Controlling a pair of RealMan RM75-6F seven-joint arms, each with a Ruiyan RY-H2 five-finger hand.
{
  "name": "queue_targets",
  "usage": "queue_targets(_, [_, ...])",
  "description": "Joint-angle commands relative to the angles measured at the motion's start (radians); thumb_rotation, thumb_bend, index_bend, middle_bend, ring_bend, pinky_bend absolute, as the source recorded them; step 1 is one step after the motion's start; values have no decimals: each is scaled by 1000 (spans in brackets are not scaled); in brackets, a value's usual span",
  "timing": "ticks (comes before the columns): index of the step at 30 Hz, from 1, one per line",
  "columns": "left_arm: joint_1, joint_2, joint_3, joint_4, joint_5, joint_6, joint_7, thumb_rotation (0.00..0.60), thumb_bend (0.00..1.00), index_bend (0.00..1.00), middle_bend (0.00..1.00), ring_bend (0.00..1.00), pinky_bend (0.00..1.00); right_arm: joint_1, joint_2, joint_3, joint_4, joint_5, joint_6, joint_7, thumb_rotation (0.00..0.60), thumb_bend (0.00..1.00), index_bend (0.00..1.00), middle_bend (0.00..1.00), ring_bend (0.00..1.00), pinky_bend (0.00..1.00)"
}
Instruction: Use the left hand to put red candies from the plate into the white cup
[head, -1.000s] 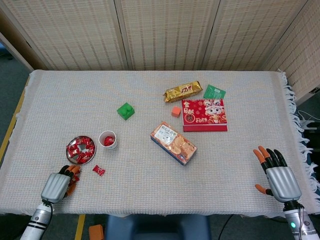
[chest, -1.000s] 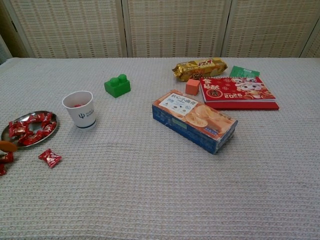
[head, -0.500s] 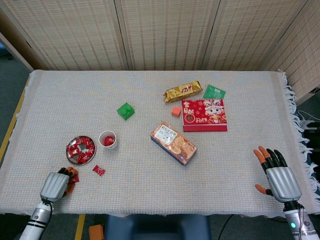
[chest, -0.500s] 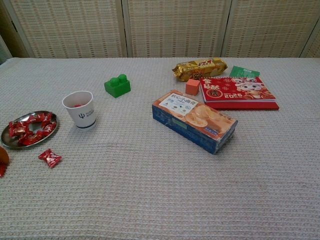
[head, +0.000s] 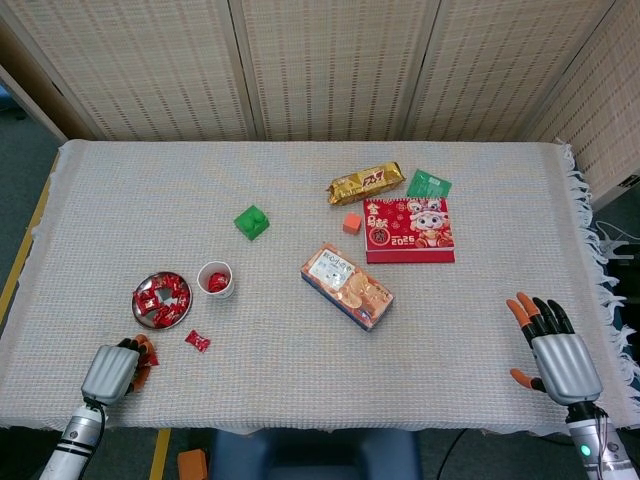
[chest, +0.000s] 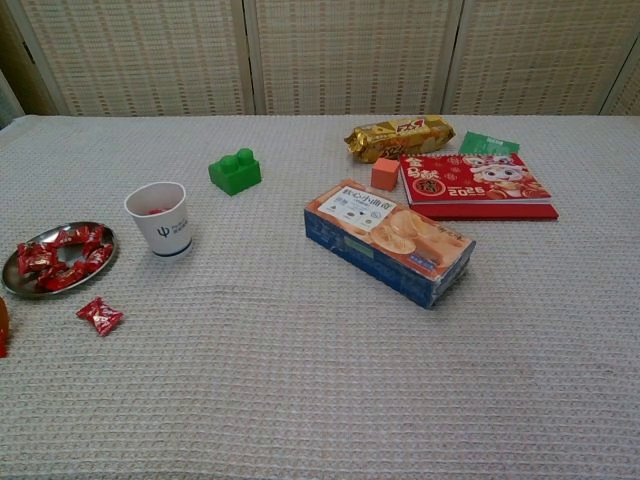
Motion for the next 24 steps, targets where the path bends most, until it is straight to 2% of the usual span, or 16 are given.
queue_targets(1, [1,1,1,0,4,3,-3,600,398,477,473,454,922,0,0,0,0,1,0,-1,600,24,0,0,0,59])
queue_targets(24, [9,-7,-9,16,18,26,-31,600,492,579,580,536,932,-1,1,-2,-1,-2,1,0,600,23,0,0,0,63])
